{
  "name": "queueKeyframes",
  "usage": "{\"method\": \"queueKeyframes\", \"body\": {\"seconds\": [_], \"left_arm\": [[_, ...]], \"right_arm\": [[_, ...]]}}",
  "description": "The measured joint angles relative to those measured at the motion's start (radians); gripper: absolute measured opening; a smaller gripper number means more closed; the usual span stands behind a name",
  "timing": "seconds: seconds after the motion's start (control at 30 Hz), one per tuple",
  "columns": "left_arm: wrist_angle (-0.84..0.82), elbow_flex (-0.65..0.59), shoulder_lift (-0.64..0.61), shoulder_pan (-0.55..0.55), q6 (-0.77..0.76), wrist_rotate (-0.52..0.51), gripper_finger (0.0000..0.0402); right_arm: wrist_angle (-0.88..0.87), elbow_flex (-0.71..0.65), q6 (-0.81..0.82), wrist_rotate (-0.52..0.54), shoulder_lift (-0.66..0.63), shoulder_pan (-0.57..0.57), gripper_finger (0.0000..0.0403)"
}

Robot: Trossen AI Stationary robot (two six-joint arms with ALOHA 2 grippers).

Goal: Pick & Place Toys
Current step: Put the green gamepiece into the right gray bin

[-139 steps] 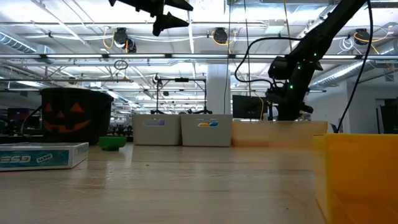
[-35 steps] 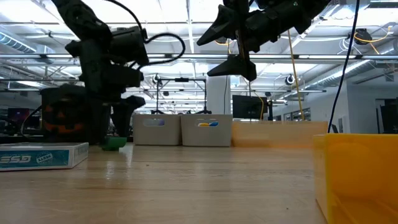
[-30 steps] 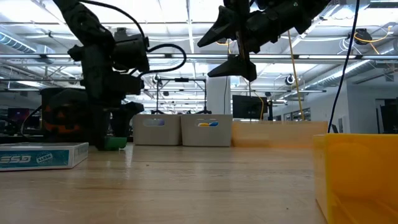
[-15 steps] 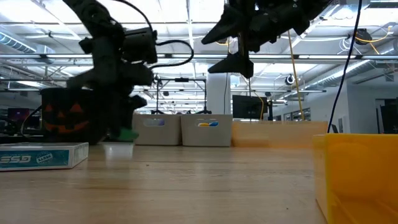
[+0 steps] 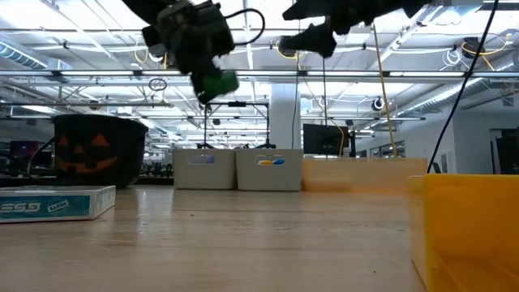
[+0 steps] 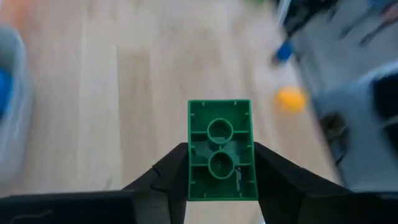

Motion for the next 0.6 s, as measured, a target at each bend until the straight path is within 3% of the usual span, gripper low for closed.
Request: {"method": "queueKeyframes", "body": {"seconds": [0.13,0.27,0.4,0.6], "left_arm": [[0.105,0.057,0.000,0.059,-0.126,0.188,0.0138],[0.283,0.063,-0.001,0.094,-0.331,0.357,0.0156],[0.411,0.063,-0.001,0.094,-0.469,0.416,0.0166],[0.539,0.063,0.019,0.075,-0.618,0.486,0.0142]], "right_arm": [[0.021,0.000,-0.170,0.143,-0.009,0.063,0.0329],[0.067,0.000,-0.211,0.201,-0.008,0.079,0.0329],[0.112,0.000,-0.263,0.240,-0.008,0.079,0.0329],[0.168,0.000,-0.283,0.239,0.015,0.079,0.0329]]}}
